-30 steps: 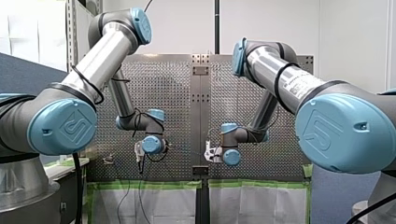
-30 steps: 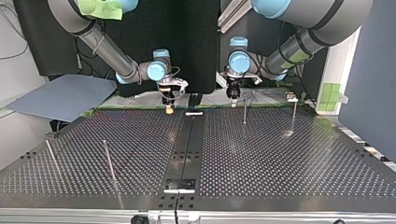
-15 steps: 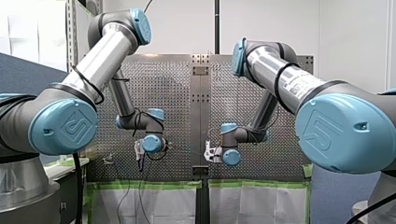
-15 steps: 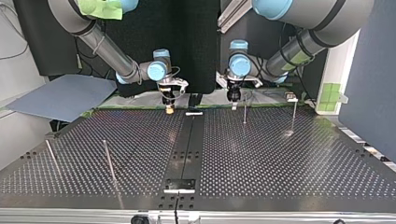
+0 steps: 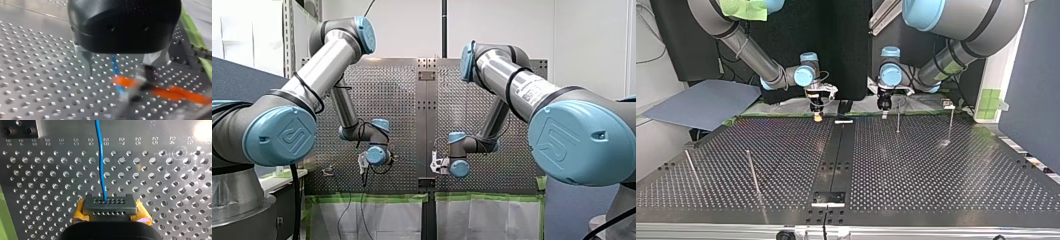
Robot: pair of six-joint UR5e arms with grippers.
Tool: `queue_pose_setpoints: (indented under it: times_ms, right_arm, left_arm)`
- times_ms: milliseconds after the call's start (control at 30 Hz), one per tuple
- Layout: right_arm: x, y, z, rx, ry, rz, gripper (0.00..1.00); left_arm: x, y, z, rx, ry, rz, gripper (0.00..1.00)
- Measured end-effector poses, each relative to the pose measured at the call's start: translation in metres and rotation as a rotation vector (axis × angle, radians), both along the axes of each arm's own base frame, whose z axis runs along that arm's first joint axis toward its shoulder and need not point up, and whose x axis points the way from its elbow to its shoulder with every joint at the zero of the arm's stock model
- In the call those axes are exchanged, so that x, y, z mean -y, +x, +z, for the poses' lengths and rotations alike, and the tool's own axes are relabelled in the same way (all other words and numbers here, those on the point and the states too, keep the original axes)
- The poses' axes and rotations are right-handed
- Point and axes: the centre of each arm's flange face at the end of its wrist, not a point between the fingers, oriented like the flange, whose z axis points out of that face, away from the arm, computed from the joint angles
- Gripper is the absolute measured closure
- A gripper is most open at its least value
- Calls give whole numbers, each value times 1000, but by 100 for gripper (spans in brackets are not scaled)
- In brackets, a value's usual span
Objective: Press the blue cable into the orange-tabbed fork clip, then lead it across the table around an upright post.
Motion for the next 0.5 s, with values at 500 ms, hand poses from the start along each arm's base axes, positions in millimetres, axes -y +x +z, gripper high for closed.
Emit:
queue_pose_setpoints:
  times_ms: [500]
  right_arm:
    - [0,-1,0,-2,3,0,100]
  left_arm:
    - [4,17,-8,14,-47,10,0]
